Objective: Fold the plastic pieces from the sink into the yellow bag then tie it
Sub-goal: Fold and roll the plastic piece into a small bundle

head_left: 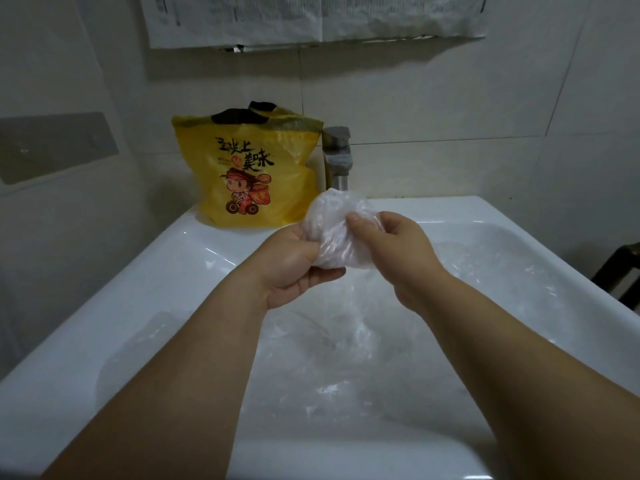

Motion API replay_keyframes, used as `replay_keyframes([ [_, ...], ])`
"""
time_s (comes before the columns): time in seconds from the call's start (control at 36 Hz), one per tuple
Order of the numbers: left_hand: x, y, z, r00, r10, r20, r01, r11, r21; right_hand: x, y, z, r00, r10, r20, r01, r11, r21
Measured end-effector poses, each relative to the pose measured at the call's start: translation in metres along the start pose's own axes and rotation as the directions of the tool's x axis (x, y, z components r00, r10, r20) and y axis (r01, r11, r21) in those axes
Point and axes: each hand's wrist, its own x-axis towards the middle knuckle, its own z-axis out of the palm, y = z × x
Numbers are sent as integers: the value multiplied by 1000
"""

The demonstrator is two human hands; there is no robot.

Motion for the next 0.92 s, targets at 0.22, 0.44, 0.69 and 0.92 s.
replay_keyframes([
  [0.22,-4,0,-2,995,-58,87,51,995,85,1,-7,-11,898,358,255,-434,813,387],
  [0.44,-3,6,-11,987,-112,113,112,994,2,2,-5,-14,965,159,210,-192,970,150],
  [0.69,6,0,-7,973,34,-230,-44,998,-41,2,-3,-10,930,244,276,-330,885,329],
  [0.92,9,2,-3,977,40,-209,-81,979,-190,2,-3,-6,912,256,320,-373,841,392],
])
